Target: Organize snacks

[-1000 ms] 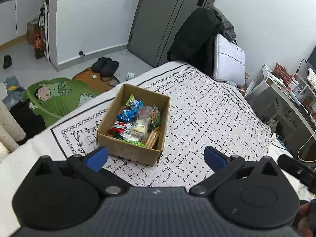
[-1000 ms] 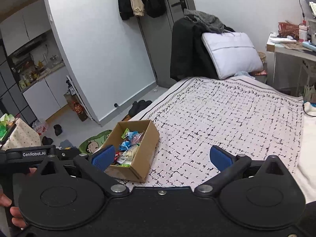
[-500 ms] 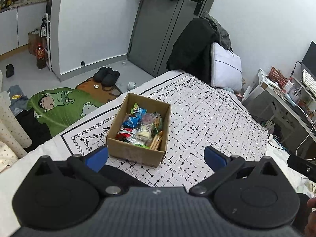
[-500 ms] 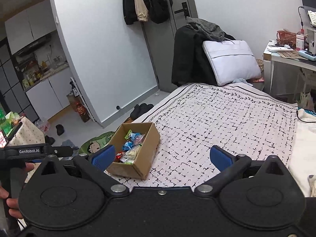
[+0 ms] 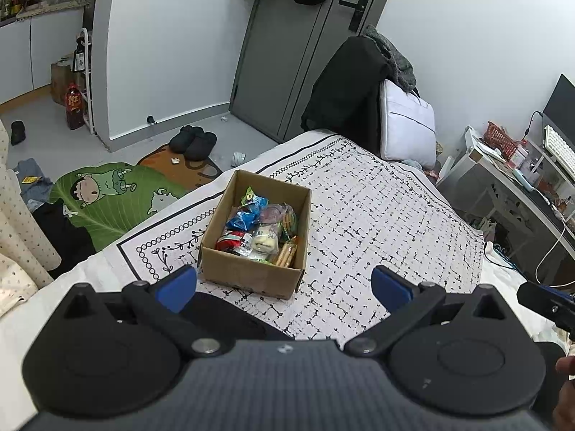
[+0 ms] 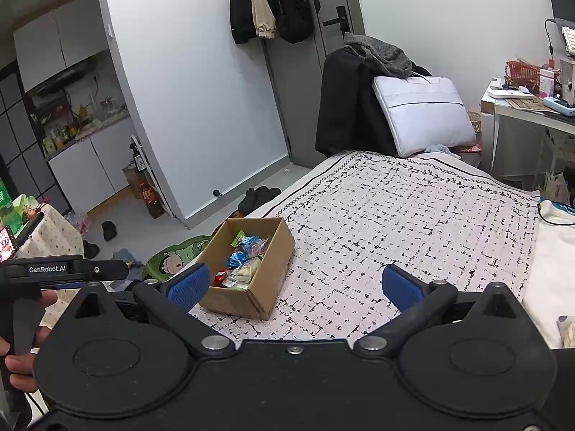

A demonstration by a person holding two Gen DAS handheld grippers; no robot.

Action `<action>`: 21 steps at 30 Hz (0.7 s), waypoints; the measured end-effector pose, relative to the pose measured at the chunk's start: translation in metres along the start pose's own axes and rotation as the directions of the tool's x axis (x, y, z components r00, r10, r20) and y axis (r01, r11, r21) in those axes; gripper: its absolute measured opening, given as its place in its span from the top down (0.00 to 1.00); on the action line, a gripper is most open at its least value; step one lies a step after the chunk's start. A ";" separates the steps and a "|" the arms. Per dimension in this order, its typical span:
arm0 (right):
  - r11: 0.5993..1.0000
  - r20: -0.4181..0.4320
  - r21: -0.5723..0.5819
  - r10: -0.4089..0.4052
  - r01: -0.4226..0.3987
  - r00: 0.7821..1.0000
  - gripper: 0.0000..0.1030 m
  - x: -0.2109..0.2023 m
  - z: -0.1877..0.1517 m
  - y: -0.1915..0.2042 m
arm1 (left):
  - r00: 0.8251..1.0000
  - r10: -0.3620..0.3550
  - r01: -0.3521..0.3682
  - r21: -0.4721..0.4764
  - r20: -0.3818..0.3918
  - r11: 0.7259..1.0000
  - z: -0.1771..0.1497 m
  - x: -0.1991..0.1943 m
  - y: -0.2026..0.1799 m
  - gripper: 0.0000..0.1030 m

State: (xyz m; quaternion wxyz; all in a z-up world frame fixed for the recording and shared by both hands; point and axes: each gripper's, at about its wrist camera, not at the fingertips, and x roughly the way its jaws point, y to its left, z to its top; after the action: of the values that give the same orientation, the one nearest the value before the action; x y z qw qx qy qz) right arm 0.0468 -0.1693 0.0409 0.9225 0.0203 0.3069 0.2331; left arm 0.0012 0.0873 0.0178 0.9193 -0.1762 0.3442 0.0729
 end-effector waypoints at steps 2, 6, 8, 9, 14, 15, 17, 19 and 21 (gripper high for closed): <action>1.000 0.001 0.001 0.002 -0.002 1.000 0.00 -0.001 -0.001 0.001 | 1.000 0.001 -0.001 0.001 0.001 1.000 -0.001 -0.002 0.000 0.00; 1.000 -0.002 0.006 0.009 -0.009 1.000 0.00 -0.002 -0.002 0.000 | 1.000 -0.002 0.002 0.007 0.003 1.000 -0.002 -0.004 0.000 0.00; 1.000 -0.003 0.004 0.012 -0.012 1.000 0.00 -0.001 -0.002 0.000 | 1.000 -0.005 0.005 0.012 0.003 1.000 -0.003 -0.006 -0.001 0.00; 1.000 -0.003 0.003 0.013 -0.013 1.000 0.00 -0.002 -0.003 0.001 | 1.000 -0.007 0.007 0.015 0.003 1.000 -0.004 -0.006 -0.002 0.00; 1.000 -0.005 -0.003 0.020 -0.020 1.000 0.00 -0.003 -0.005 0.003 | 1.000 -0.010 0.009 0.025 0.002 1.000 -0.007 -0.008 -0.003 0.00; 1.000 -0.007 -0.004 0.021 -0.021 1.000 0.00 -0.003 -0.005 0.004 | 1.000 -0.009 0.009 0.026 0.002 1.000 -0.007 -0.008 -0.003 0.00; 1.000 -0.014 -0.007 0.027 -0.027 1.000 0.00 -0.002 -0.006 0.005 | 1.000 -0.010 0.010 0.033 0.002 0.999 -0.009 -0.008 -0.005 0.00; 0.999 -0.022 -0.015 0.034 -0.034 0.999 0.00 -0.002 -0.007 0.008 | 1.000 -0.012 0.012 0.038 0.002 0.999 -0.009 -0.008 -0.005 0.00; 0.999 -0.028 -0.026 0.040 -0.041 0.999 0.00 -0.001 -0.008 0.010 | 1.000 -0.019 0.018 0.046 0.002 0.999 -0.011 -0.008 -0.007 0.00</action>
State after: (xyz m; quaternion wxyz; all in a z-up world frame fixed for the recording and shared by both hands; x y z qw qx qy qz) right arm 0.0371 -0.1614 0.0363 0.9135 0.0113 0.3158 0.2561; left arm -0.0099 0.0769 0.0175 0.9242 -0.1581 0.3429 0.0567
